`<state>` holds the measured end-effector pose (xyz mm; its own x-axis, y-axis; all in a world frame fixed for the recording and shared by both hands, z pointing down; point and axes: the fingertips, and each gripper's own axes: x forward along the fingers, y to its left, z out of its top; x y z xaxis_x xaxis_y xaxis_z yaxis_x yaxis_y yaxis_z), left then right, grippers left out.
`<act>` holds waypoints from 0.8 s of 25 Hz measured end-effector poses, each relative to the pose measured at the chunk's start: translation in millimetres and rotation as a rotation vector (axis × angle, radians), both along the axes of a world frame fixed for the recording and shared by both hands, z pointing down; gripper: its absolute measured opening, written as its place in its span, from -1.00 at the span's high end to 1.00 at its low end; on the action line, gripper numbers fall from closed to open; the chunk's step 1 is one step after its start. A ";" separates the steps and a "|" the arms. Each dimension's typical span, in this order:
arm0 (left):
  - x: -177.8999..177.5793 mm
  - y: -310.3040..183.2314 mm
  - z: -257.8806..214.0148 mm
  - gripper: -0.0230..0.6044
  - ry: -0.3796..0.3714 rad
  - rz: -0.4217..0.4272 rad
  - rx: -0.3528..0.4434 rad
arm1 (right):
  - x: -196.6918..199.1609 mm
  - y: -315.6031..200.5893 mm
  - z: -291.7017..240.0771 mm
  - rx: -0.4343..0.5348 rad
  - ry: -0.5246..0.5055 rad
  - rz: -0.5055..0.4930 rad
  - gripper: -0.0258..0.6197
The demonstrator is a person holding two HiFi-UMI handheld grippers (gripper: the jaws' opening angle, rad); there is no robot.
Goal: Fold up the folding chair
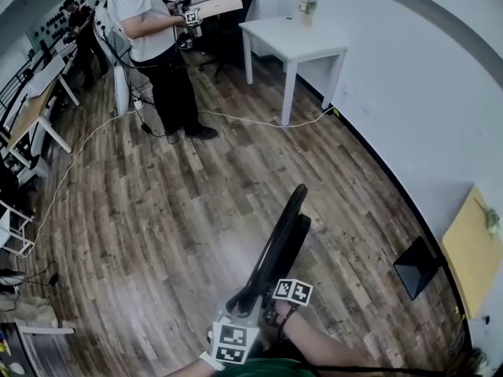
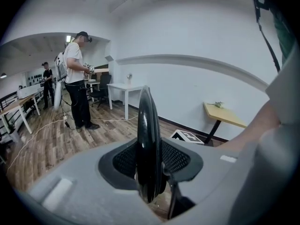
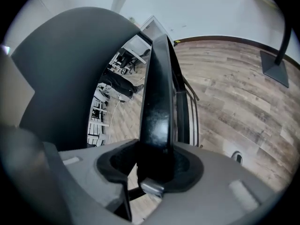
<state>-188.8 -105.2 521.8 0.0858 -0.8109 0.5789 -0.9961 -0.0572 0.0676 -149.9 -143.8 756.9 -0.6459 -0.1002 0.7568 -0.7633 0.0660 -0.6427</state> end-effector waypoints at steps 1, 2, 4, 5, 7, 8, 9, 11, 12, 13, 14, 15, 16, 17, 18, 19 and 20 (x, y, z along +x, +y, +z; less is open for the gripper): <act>1.5 0.0 -0.9 0.46 0.000 0.010 0.001 | -6.0 -0.1 -2.0 -0.001 -0.006 -0.002 0.44; 2.6 0.2 -1.5 0.46 0.000 0.019 0.001 | -11.0 0.0 -3.5 -0.003 -0.012 -0.005 0.44; 4.2 0.7 -1.5 0.46 0.000 0.037 -0.001 | -19.5 0.1 -5.6 -0.008 -0.029 -0.009 0.47; 4.6 1.0 -1.0 0.46 0.000 0.044 -0.001 | -23.4 -0.2 -6.3 -0.009 -0.038 -0.011 0.48; 4.1 0.8 -0.9 0.46 0.002 0.050 0.001 | -29.1 -0.5 -7.2 -0.013 -0.046 -0.011 0.48; 3.1 0.4 -1.4 0.46 0.002 0.051 0.001 | -30.6 -0.5 -7.3 -0.015 -0.046 -0.011 0.49; 1.8 0.2 -1.6 0.46 0.000 0.051 0.001 | -31.6 -0.5 -7.2 -0.017 -0.046 -0.012 0.50; -1.9 0.7 -0.7 0.46 -0.011 0.047 -0.003 | -33.9 0.1 -7.0 -0.018 -0.056 -0.017 0.50; -4.1 1.4 0.1 0.46 -0.017 0.039 -0.008 | -35.4 0.9 -7.4 -0.017 -0.070 -0.026 0.50; -6.6 2.3 1.2 0.46 -0.023 0.028 -0.013 | -37.7 2.0 -8.6 -0.014 -0.091 -0.042 0.49; -9.4 3.2 2.2 0.46 -0.032 0.014 -0.018 | -40.7 3.2 -10.6 -0.006 -0.116 -0.063 0.42; -11.9 3.7 2.4 0.46 -0.040 0.002 -0.019 | -44.0 4.6 -13.2 0.008 -0.138 -0.085 0.29; -14.0 3.8 1.7 0.46 -0.047 -0.008 -0.016 | -46.3 5.5 -16.2 0.026 -0.154 -0.100 0.16; -15.8 3.5 0.6 0.46 -0.052 -0.015 -0.011 | -46.9 5.2 -19.2 0.046 -0.162 -0.106 0.03; -17.6 3.2 -0.3 0.46 -0.056 -0.020 -0.009 | -45.9 3.4 -22.6 0.066 -0.169 -0.102 0.00; -19.7 2.8 -1.0 0.46 -0.058 -0.026 -0.009 | -43.4 0.5 -26.7 0.084 -0.177 -0.093 0.00; -22.0 1.7 -1.9 0.46 -0.059 -0.031 -0.009 | -39.4 -2.6 -31.6 0.100 -0.185 -0.084 -0.01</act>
<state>-210.8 -103.5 520.0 0.0265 -0.8076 0.5891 -0.9996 -0.0260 0.0093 -189.3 -146.3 725.3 -0.7821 -0.1084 0.6137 -0.6221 0.1949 -0.7583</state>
